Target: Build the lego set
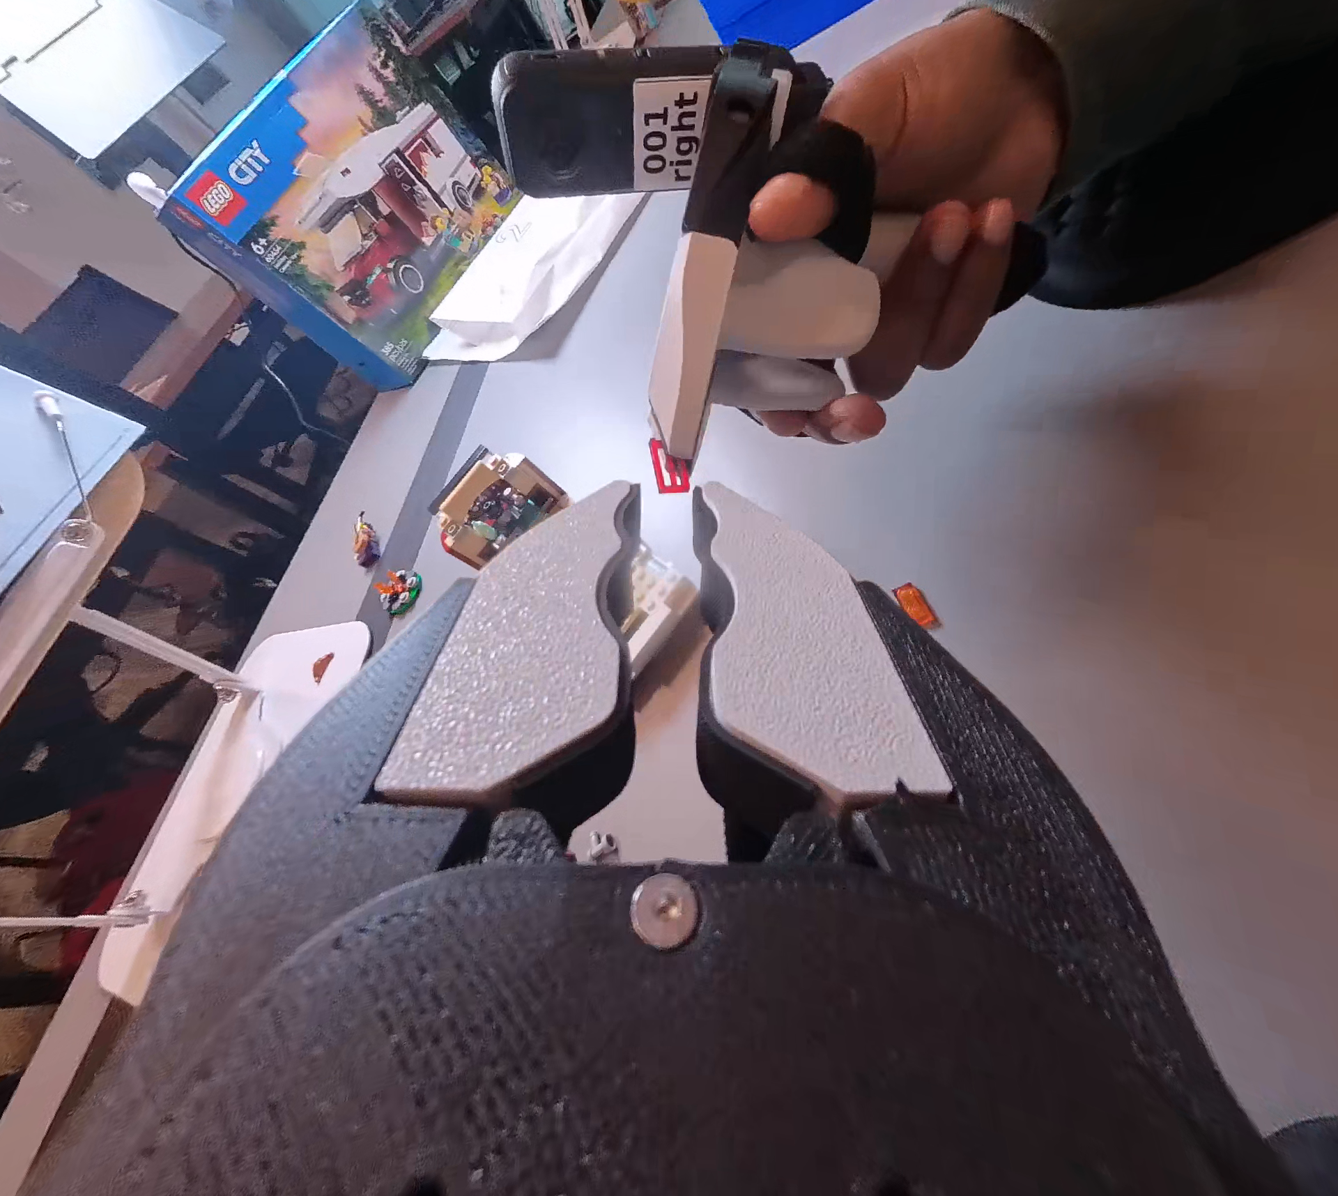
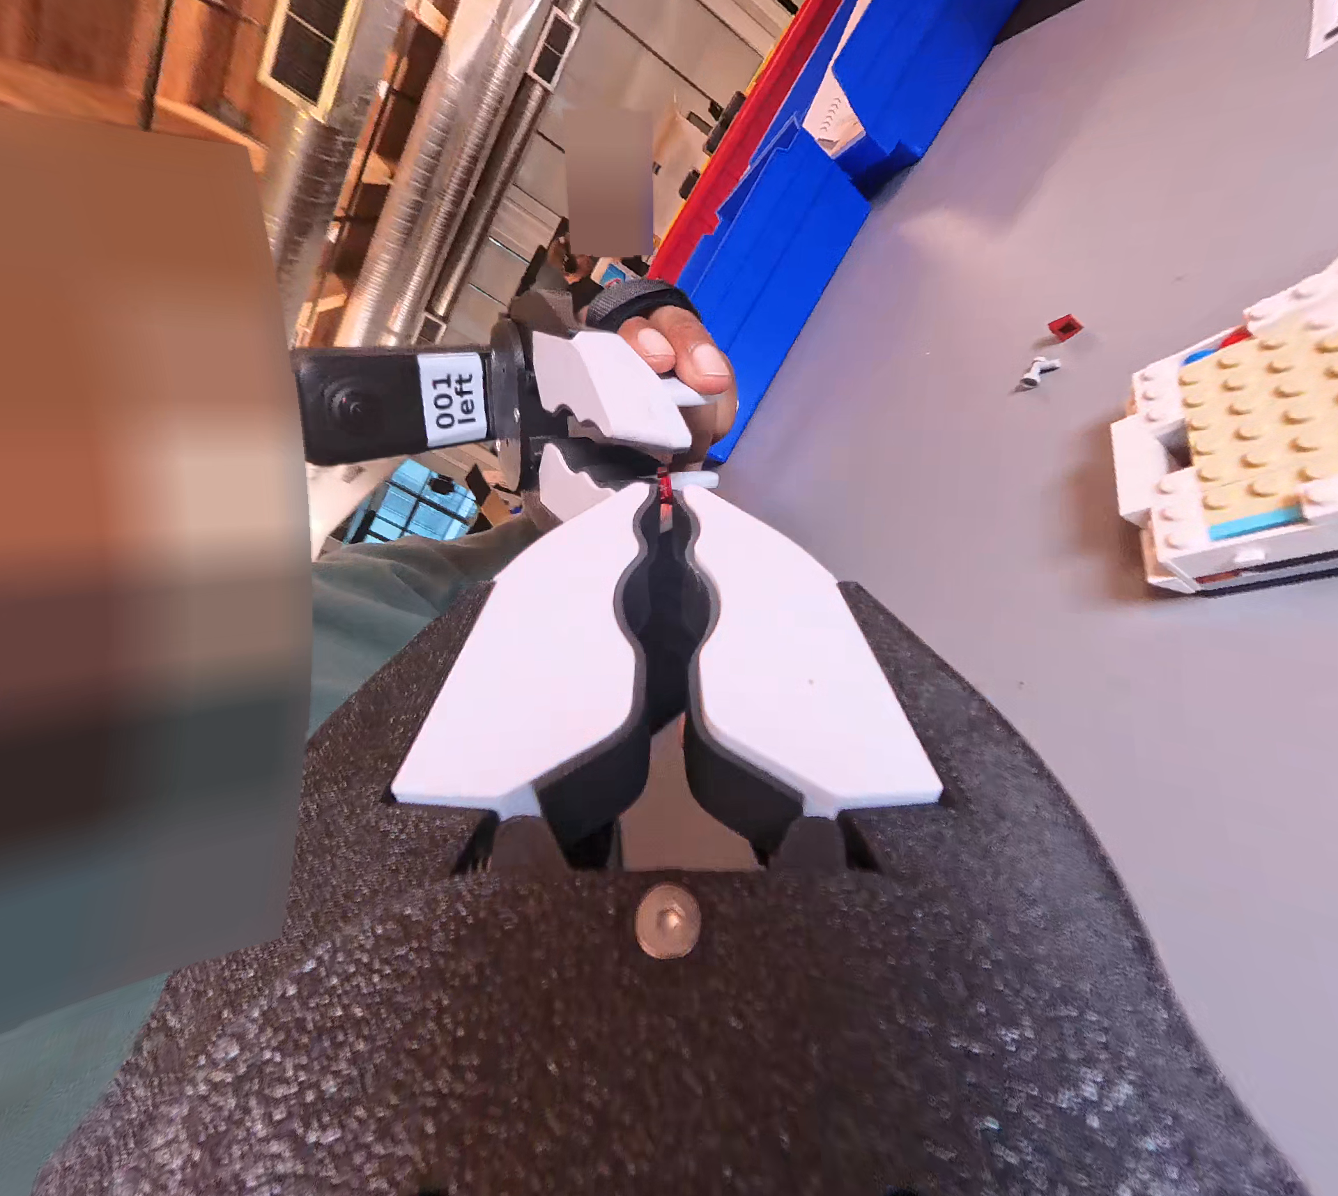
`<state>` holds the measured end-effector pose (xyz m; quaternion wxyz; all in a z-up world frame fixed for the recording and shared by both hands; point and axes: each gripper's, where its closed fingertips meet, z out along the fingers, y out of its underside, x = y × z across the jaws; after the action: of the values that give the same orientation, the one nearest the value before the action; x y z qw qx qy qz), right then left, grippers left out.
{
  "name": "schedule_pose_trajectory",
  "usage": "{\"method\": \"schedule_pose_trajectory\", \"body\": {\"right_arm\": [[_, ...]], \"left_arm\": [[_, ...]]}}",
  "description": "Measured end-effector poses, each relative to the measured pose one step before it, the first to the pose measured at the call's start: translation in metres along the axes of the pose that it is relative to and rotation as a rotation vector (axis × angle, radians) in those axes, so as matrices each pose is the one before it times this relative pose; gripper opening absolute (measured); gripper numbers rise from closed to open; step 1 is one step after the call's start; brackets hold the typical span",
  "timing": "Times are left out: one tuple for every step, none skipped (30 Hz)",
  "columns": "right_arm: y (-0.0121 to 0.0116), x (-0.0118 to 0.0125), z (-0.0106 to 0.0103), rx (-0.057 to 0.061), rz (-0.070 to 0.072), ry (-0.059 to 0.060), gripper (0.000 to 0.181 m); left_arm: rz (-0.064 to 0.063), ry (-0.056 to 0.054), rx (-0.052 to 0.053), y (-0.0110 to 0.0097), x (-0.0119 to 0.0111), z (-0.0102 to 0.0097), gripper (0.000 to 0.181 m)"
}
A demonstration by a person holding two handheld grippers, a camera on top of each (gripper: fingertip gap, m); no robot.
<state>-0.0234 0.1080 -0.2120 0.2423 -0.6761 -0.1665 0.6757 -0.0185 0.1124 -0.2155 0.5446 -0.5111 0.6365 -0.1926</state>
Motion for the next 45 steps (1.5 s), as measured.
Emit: {"method": "schedule_pose_trajectory", "body": {"right_arm": [[-0.00014,0.00024,0.00005,0.0034,0.0116,-0.0012,0.003],[-0.00037,0.00037,-0.00012,0.0040,0.0054,0.0021,0.003],[-0.00053,-0.00007,-0.00012,0.0039,0.0049,0.0003,0.003],[-0.00050,0.00002,-0.00024,0.0034,0.0056,0.0003,0.003],[-0.00031,0.00024,-0.00001,0.0025,0.0047,0.0009,0.003],[-0.00015,0.00023,-0.00012,0.0027,0.0055,0.0004,0.003],[-0.00023,0.00025,-0.00008,0.0031,0.0074,-0.0012,0.003],[-0.00012,0.00024,-0.00011,0.0009,0.0053,-0.0015,0.003],[0.00007,0.00048,-0.00019,-0.0017,0.0007,-0.0002,0.003],[0.00012,0.00059,-0.00017,-0.0047,-0.0059,0.0017,0.003],[0.00036,0.00075,-0.00033,-0.0100,-0.0174,0.0025,0.003],[0.00064,0.00100,-0.00053,-0.0164,-0.0383,0.0076,0.007],[0.00059,0.00186,-0.00115,-0.0225,-0.0618,0.0209,0.012],[0.00084,0.00066,-0.00185,-0.0282,-0.0856,0.0197,0.015],[0.00204,0.00076,-0.00246,-0.0395,-0.0987,0.0247,0.017],[0.00446,0.00282,-0.00260,-0.0559,-0.1064,0.0412,0.018],[0.00793,0.00304,-0.00243,-0.0729,-0.1153,0.0430,0.018],[0.01083,0.00063,-0.00172,-0.0827,-0.1132,0.0274,0.018],[0.01167,-0.00052,-0.00038,-0.0801,-0.0977,0.0219,0.018],[0.01131,0.00056,0.00123,-0.0719,-0.0828,0.0298,0.018],[0.01048,-0.00145,0.00303,-0.0634,-0.0708,0.0180,0.018],[0.00848,-0.00397,0.00472,-0.0513,-0.0521,-0.0013,0.018],[0.00591,-0.00360,0.00574,-0.0387,-0.0313,-0.0051,0.018],[0.00377,-0.00244,0.00584,-0.0280,-0.0196,-0.0035,0.018],[0.00272,-0.00158,0.00489,-0.0198,-0.0142,-0.0030,0.018],[0.00209,-0.00050,0.00348,-0.0152,-0.0081,-0.0012,0.018],[0.00193,0.00049,0.00248,-0.0114,-0.0034,0.0009,0.018],[0.00082,0.00063,0.00146,-0.0022,0.0027,-0.0013,0.017],[0.00087,0.00015,0.00099,-0.0029,0.0061,-0.0047,0.017],[0.00181,0.00043,0.00066,-0.0124,0.0008,0.0001,0.017],[0.00180,0.00093,0.00048,-0.0137,-0.0081,0.0076,0.017],[0.00119,0.00071,0.00048,-0.0106,-0.0106,0.0085,0.016],[0.00115,0.00026,0.00080,-0.0131,-0.0091,0.0046,0.015],[0.00084,-0.00023,0.00121,-0.0131,-0.0096,0.0016,0.014],[0.00000,0.00006,0.00107,-0.0092,-0.0097,0.0021,0.012],[-0.00034,-0.00006,0.00108,-0.0089,-0.0083,-0.0004,0.012],[-0.00007,-0.00014,0.00105,-0.0112,-0.0071,-0.0019,0.012],[0.00030,0.00015,0.00104,-0.0133,-0.0069,-0.0004,0.012],[0.00050,-0.00006,0.00084,-0.0139,-0.0067,-0.0020,0.012],[0.00030,-0.00041,0.00062,-0.0118,-0.0074,-0.0038,0.012],[0.00013,-0.00042,0.00059,-0.0083,-0.0060,-0.0033,0.012],[0.00021,-0.00029,0.00048,-0.0072,-0.0045,-0.0031,0.012],[0.00024,-0.00035,0.00029,-0.0069,-0.0051,-0.0032,0.012],[0.00030,-0.00039,0.00023,-0.0068,-0.0057,-0.0022,0.012],[0.00025,-0.00005,0.00040,-0.0072,-0.0053,-0.0002,0.011]], "left_arm": [[0.0054,-0.0068,0.0016,-0.00046,-0.00024,0.00007,0.011],[0.0016,-0.0037,0.0041,-0.00086,-0.00006,-0.00005,0.011],[0.0013,-0.0007,0.0018,-0.00028,0.00021,0.00027,0.009],[0.0049,-0.0058,0.0009,-0.00009,-0.00038,0.00009,0.009],[0.0054,-0.0041,-0.0008,0.00003,-0.00002,0.00023,0.008],[0.0033,-0.0045,-0.0024,0.00028,-0.00008,0.00027,0.008],[0.0028,-0.0063,0.0000,0.00017,-0.00032,0.00032,0.008],[0.0002,-0.0040,0.0008,0.00012,-0.00001,0.00020,0.008],[-0.0020,-0.0024,0.0002,0.00037,0.00003,0.00029,0.008],[-0.0082,0.0014,-0.0004,0.00070,0.00024,0.00049,0.008],[-0.0214,0.0090,-0.0007,0.00079,0.00045,0.00054,0.008],[-0.0377,0.0200,0.0070,-0.00002,0.00120,0.00023,0.008],[-0.0547,0.0256,0.0122,-0.00048,0.00136,-0.00014,0.008],[-0.0636,0.0348,0.0022,0.00135,0.00245,0.00046,0.008],[-0.0705,0.0531,-0.0212,0.00529,0.00490,0.00147,0.008],[-0.0658,0.0401,-0.0202,0.00611,0.00368,0.00194,0.008],[-0.0601,0.0243,-0.0168,0.00622,0.00211,0.00217,0.008],[-0.0589,0.0306,-0.0352,0.00868,0.00348,0.00317,0.008],[-0.0490,0.0131,-0.0359,0.00870,0.00198,0.00391,0.008],[-0.0302,-0.0016,-0.0281,0.00761,0.00074,0.00397,0.008],[-0.0223,0.0037,-0.0340,0.00749,0.00188,0.00424,0.008],[-0.0162,0.0055,-0.0273,0.00588,0.00246,0.00424,0.008],[-0.0088,0.0054,-0.0232,0.00438,0.00269,0.00394,0.008],[-0.0012,0.0076,-0.0208,0.00336,0.00324,0.00371,0.008],[0.0039,0.0045,-0.0231,0.00352,0.00283,0.00348,0.008],[0.0089,-0.0069,-0.0226,0.00365,0.00119,0.00298,0.008],[0.0088,-0.0098,-0.0211,0.00379,0.00046,0.00262,0.008],[0.0022,0.0004,-0.0116,0.00233,0.00162,0.00204,0.008],[-0.0033,0.0109,-0.0092,0.00157,0.00278,0.00157,0.008],[0.0016,0.0071,-0.0055,0.00091,0.00208,0.00101,0.007],[0.0055,-0.0075,-0.0063,0.00082,-0.00019,0.00069,0.007],[0.0069,-0.0064,-0.0118,0.00168,-0.00023,0.00085,0.007],[0.0035,0.0002,-0.0088,0.00139,0.00076,0.00093,0.007],[-0.0003,0.0001,-0.0055,0.00111,0.00058,0.00097,0.007],[0.0015,-0.0033,-0.0056,0.00103,-0.00008,0.00091,0.007],[0.0043,-0.0025,-0.0052,0.00093,0.00012,0.00070,0.007],[0.0036,-0.0006,-0.0039,0.00052,0.00032,0.00046,0.008],[0.0013,0.0047,-0.0003,-0.00003,0.00125,0.00022,0.008],[-0.0029,0.0016,0.0002,-0.00007,0.00062,0.00007,0.008],[0.0005,0.0019,0.0002,0.00000,0.00051,0.00000,0.008],[0.0011,0.0012,-0.0031,0.00044,0.00041,0.00032,0.008],[0.0012,0.0000,-0.0008,0.00013,0.00012,0.00007,0.008],[-0.0003,0.0007,-0.0008,0.00011,0.00011,0.00008,0.008],[-0.0001,-0.0006,-0.0041,0.00067,-0.00015,0.00028,0.008],[0.0018,-0.0001,-0.0014,0.00042,0.00005,0.00024,0.008]]}}
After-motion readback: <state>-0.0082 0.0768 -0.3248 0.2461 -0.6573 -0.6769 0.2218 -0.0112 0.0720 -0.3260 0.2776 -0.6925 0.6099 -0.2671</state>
